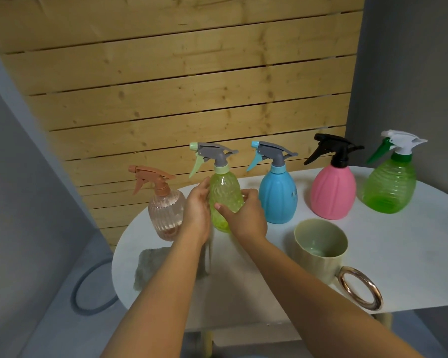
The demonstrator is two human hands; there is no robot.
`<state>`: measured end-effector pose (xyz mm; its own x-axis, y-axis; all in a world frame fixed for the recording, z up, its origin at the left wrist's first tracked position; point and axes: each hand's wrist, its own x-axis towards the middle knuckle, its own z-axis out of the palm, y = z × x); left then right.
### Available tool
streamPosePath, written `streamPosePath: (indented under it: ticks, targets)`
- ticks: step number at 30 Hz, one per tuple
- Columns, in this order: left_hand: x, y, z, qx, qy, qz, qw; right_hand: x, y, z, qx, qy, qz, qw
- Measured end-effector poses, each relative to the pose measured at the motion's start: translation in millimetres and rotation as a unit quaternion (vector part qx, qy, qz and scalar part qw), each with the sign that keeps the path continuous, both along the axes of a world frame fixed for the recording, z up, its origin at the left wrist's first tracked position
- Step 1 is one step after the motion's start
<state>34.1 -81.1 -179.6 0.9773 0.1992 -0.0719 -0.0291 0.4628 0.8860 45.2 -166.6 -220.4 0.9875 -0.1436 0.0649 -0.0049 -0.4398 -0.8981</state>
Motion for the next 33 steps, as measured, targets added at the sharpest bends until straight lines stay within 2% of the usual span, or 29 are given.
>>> streamPosePath:
  ticks: [2, 4, 7, 10, 13, 17, 20, 22, 27, 30, 33]
  targets:
    - [-7, -3, 0, 0.036, 0.011, 0.014, 0.999, -3, -4, 8, 0.011, 0.009, 0.011, 1.000]
    - [-15, -6, -7, 0.141, 0.034, 0.066, 0.987, -8, -13, 20, 0.019, -0.001, 0.013, 1.000]
    - [-27, -13, -19, 0.302, 0.046, 0.164, 0.938, -15, -34, 40, 0.018, -0.024, 0.010, 1.000]
    - [-38, -30, -15, 0.368, 0.008, 0.111, 0.923, -19, -59, 60, -0.005, -0.040, 0.004, 0.999]
    - [-31, -51, -4, 0.378, 0.012, 0.017, 0.925, -12, -81, 73, -0.013, -0.034, -0.011, 0.999]
    - [-8, -78, 12, 0.378, 0.035, -0.047, 0.924, 4, -102, 75, -0.062, 0.031, -0.021, 0.997]
    - [7, -88, 16, 0.384, 0.057, -0.090, 0.917, 15, -109, 66, -0.117, 0.078, 0.028, 0.990]
    - [12, -92, 15, 0.384, 0.054, -0.117, 0.914, 19, -110, 62, -0.117, 0.093, 0.063, 0.987]
    - [6, -95, 16, 0.371, 0.028, -0.088, 0.924, 15, -114, 62, -0.070, 0.050, 0.087, 0.992]
    - [-16, -96, 41, 0.339, -0.011, -0.053, 0.939, 1, -115, 73, -0.002, -0.014, 0.080, 0.997]
    - [-43, -94, 67, 0.341, -0.058, -0.009, 0.938, -24, -114, 90, 0.043, -0.066, 0.057, 0.995]
